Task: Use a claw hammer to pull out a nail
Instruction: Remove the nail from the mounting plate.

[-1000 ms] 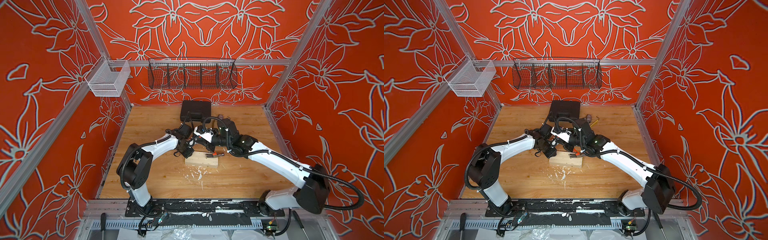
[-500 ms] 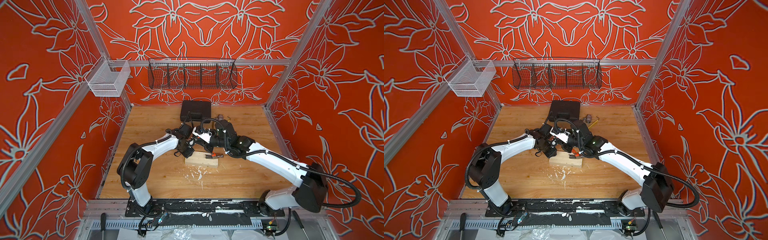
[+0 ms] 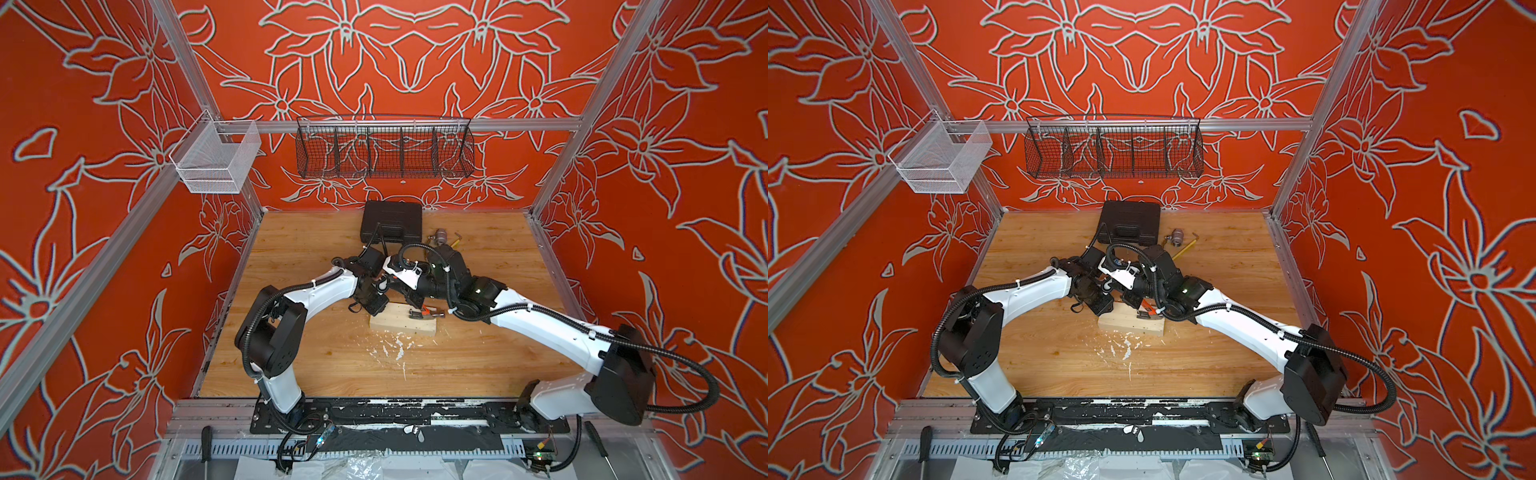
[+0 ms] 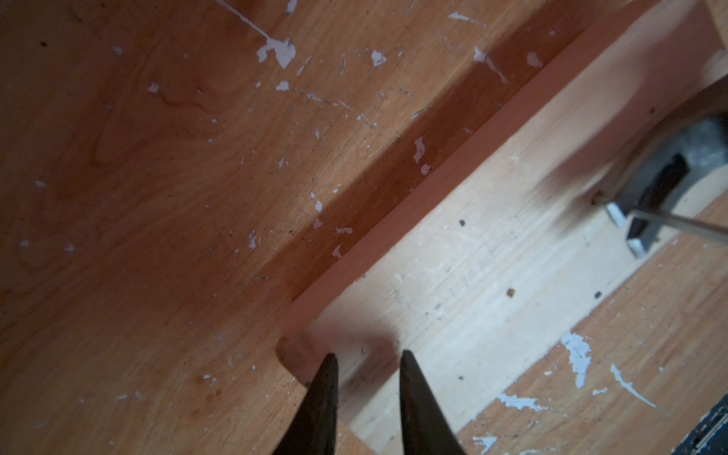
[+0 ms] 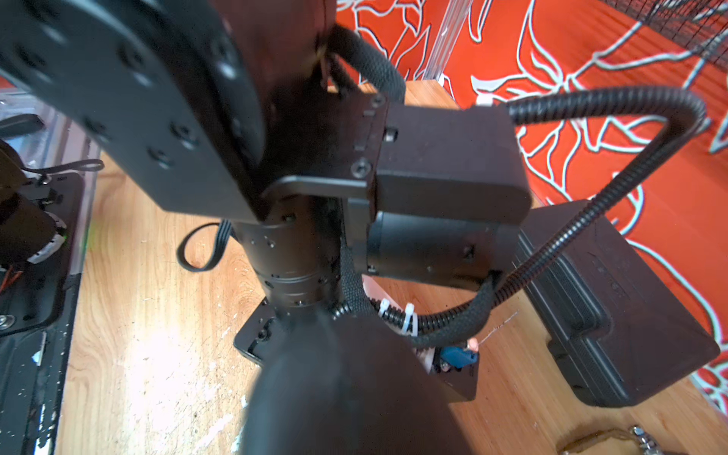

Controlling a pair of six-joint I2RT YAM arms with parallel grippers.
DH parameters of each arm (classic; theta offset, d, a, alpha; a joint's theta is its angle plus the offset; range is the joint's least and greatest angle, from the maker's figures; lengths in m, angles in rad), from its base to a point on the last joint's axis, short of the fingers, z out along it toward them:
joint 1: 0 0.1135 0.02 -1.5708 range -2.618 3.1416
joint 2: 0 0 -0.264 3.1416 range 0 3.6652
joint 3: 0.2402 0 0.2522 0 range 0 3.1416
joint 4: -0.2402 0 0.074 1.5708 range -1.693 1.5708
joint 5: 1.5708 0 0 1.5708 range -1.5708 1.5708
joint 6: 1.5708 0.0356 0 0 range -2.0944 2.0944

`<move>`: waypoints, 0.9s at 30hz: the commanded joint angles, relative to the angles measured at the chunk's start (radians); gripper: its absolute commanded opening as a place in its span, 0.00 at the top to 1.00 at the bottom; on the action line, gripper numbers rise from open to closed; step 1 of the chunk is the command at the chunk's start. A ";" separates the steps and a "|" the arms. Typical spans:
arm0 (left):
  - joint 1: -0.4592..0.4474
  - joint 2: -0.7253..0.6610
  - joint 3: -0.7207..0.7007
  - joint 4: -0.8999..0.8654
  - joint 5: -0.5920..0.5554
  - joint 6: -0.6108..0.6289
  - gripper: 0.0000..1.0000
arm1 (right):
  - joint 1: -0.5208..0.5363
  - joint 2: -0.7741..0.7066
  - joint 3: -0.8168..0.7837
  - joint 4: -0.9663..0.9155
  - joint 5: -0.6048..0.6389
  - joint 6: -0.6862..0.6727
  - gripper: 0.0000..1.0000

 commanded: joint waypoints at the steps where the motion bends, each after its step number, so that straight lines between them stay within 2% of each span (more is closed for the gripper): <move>1: -0.010 0.073 -0.032 -0.051 -0.018 0.000 0.73 | 0.011 -0.038 -0.005 0.082 0.037 0.009 1.00; 9: -0.011 0.078 -0.028 -0.054 -0.021 -0.003 0.73 | 0.019 -0.070 -0.067 0.165 0.072 0.040 1.00; 27: -0.016 0.089 -0.016 -0.060 -0.035 -0.015 0.73 | 0.021 -0.063 -0.067 0.186 0.072 0.040 1.00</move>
